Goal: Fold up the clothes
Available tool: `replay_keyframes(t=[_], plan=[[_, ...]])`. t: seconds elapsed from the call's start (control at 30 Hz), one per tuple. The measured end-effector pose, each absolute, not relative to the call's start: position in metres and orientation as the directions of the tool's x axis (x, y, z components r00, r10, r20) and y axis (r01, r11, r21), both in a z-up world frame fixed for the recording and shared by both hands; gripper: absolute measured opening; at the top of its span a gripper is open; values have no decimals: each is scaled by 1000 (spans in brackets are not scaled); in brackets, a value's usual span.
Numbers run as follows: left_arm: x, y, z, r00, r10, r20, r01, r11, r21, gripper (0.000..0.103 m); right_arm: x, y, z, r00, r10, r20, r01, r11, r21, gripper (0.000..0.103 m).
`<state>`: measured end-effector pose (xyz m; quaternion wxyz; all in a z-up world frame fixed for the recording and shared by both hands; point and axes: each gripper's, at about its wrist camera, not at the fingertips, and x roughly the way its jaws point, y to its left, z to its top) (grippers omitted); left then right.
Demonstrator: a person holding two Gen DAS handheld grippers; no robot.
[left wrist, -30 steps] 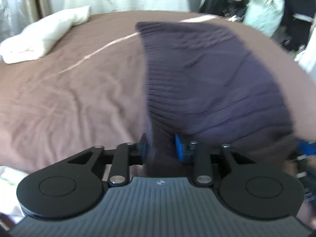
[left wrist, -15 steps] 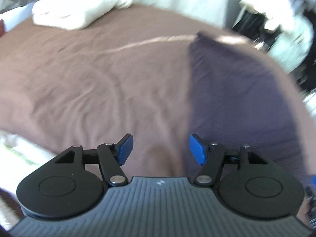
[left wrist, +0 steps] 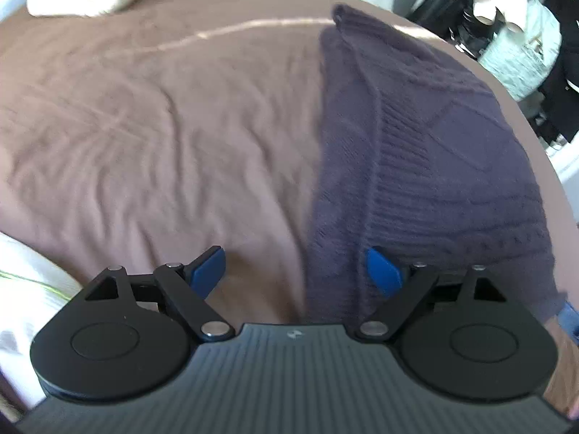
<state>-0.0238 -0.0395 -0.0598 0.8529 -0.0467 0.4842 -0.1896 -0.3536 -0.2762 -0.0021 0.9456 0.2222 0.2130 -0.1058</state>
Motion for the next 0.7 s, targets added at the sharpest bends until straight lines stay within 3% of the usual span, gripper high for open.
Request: replay_keyframes(t=[0.03,0.2,0.4,0.5,0.6,0.7], plan=[[-24,-38,-61,465,-351,-812,272,930,-246,85,-357,-276,2,895,-91,-437,273,886,375,56],[-11,-19,-68,399,-446,-801,223,895,-387,84,-356,-277,20,888,-50,-458,193,944,269,56],[-15,-16,-58,438,-481,-760,224,876,-426,84,-335,-296,31,893,-30,-449,225,894,387,62],[-16,-19,-57,446,-490,-749,246,872,-423,84,-315,-296,30,889,-42,-455,232,899,370,63],[-13,-26,-55,447,-500,-742,277,866,-417,84,-301,-300,31,879,-33,-476,250,881,401,70],[-7,-35,-51,437,-506,-743,310,861,-404,84,-282,-313,32,860,10,-511,256,857,447,70]])
